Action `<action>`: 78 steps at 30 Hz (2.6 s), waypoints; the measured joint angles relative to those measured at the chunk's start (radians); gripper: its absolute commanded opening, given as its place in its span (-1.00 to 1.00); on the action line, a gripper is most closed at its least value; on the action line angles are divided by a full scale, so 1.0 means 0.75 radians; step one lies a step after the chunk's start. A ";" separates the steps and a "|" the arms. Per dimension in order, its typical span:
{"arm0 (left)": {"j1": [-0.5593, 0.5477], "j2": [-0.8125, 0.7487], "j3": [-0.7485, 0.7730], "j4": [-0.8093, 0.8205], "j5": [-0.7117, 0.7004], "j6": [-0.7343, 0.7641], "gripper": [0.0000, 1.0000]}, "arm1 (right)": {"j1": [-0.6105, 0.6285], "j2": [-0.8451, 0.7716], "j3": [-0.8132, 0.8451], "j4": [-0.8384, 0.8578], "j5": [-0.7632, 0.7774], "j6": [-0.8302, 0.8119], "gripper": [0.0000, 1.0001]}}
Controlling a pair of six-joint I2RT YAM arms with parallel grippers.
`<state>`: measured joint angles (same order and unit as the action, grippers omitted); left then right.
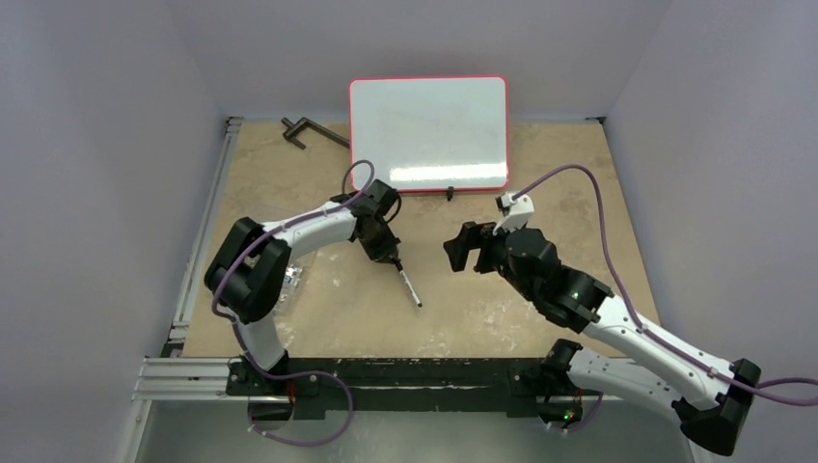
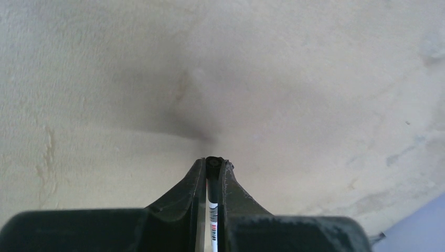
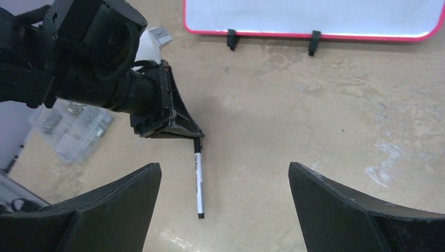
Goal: Write a sentence on the whiteboard
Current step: Open the whiteboard marker at the center of the board.
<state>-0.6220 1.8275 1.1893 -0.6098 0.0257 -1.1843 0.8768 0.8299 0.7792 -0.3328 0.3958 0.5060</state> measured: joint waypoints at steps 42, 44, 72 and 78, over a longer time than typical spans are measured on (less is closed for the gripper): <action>0.177 -0.866 -0.176 0.383 0.144 -0.588 -1.00 | 0.000 0.356 -0.086 1.049 -0.350 0.258 0.33; 0.177 -0.879 -0.176 0.382 0.136 -0.599 -1.00 | 0.000 0.383 -0.062 1.054 -0.344 0.252 0.31; 0.177 -0.924 -0.174 0.403 0.048 -0.622 -1.00 | 0.000 0.485 0.034 1.089 -0.307 0.231 -0.22; 0.177 -0.942 -0.174 0.402 0.033 -0.622 -1.00 | 0.000 0.518 0.061 1.094 -0.306 0.230 -0.28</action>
<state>-0.4892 1.1210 1.0584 -0.3084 0.0505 -1.6505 0.8768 1.2182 0.8249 0.4877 0.1661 0.6788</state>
